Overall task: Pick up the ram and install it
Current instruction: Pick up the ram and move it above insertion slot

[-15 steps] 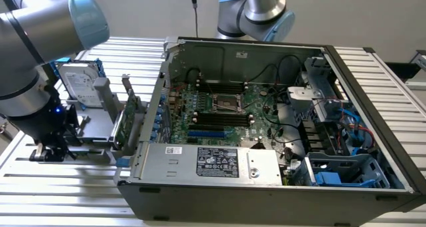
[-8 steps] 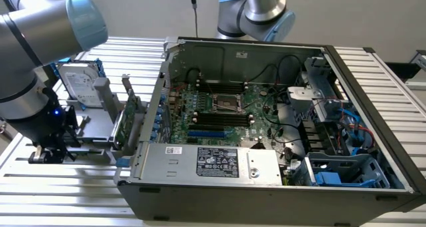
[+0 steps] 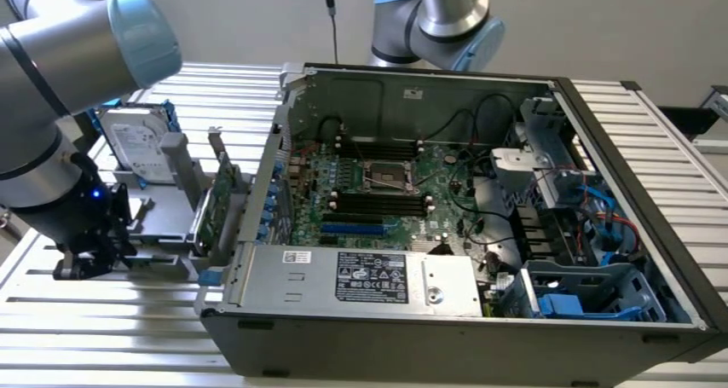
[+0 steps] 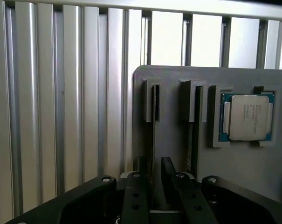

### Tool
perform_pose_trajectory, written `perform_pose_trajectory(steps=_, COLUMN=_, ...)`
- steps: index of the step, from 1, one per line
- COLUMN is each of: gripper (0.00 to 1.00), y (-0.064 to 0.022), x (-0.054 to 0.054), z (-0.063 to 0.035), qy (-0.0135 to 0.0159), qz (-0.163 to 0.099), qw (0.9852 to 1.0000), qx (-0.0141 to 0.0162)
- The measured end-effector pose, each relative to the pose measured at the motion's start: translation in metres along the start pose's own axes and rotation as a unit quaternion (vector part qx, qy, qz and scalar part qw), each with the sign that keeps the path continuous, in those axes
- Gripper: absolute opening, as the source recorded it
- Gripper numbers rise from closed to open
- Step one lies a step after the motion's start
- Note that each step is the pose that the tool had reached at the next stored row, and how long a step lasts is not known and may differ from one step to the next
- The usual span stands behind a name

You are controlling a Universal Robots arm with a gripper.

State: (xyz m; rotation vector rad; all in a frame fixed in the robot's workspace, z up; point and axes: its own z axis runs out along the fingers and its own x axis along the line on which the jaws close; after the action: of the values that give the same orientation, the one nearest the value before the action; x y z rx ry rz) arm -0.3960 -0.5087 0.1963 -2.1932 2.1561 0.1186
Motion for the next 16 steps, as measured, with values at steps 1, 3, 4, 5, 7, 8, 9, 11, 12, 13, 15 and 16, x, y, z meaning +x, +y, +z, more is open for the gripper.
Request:
perform_pose_trajectory(steps=1, gripper=0.27, y=0.0, x=0.0002, z=0.0001, qy=-0.002, qz=0.0, qw=1.0, qx=0.0)
perform_pose_trajectory(steps=3, gripper=0.27, y=0.0, x=0.0008, z=0.0004, qy=-0.0058, qz=0.0, qw=1.0, qx=0.0001)
perform_pose_trajectory(steps=4, gripper=0.27, y=0.0, x=0.001, z=0.0005, qy=-0.007, qz=0.0, qw=1.0, qx=0.0001)
perform_pose_trajectory(steps=5, gripper=0.27, y=0.0001, x=0.0012, z=0.0006, qy=-0.0075, qz=0.0, qw=1.0, qx=0.0001)
perform_pose_trajectory(steps=7, gripper=0.27, y=0.0, x=0.0015, z=0.0007, qy=-0.0077, qz=0.0, qw=1.0, qx=0.0001)
perform_pose_trajectory(steps=8, gripper=0.27, y=0.0, x=0.0017, z=0.0007, qy=-0.0078, qz=0.0, qw=1.0, qx=0.0001)
perform_pose_trajectory(steps=9, gripper=0.24, y=0.0, x=0.0018, z=0.0008, qy=-0.0079, qz=0.0, qw=1.0, qx=0.0001)
perform_pose_trajectory(steps=11, gripper=0.18, y=0.0, x=0.0019, z=0.0008, qy=-0.008, qz=0.0, qw=1.0, qx=0.0)
perform_pose_trajectory(steps=12, gripper=0.18, y=0.0, x=0.0019, z=0.0009, qy=-0.0081, qz=0.0, qw=1.0, qx=0.0001)
perform_pose_trajectory(steps=13, gripper=0.18, y=0.0, x=0.002, z=0.0009, qy=-0.0081, qz=0.0, qw=1.0, qx=0.0)
perform_pose_trajectory(steps=15, gripper=0.14, y=0.0, x=0.002, z=0.0009, qy=-0.0081, qz=0.0, qw=1.0, qx=0.0)
perform_pose_trajectory(steps=16, gripper=0.14, y=0.0, x=0.002, z=0.0009, qy=-0.0081, qz=0.0, qw=1.0, qx=-0.0001)
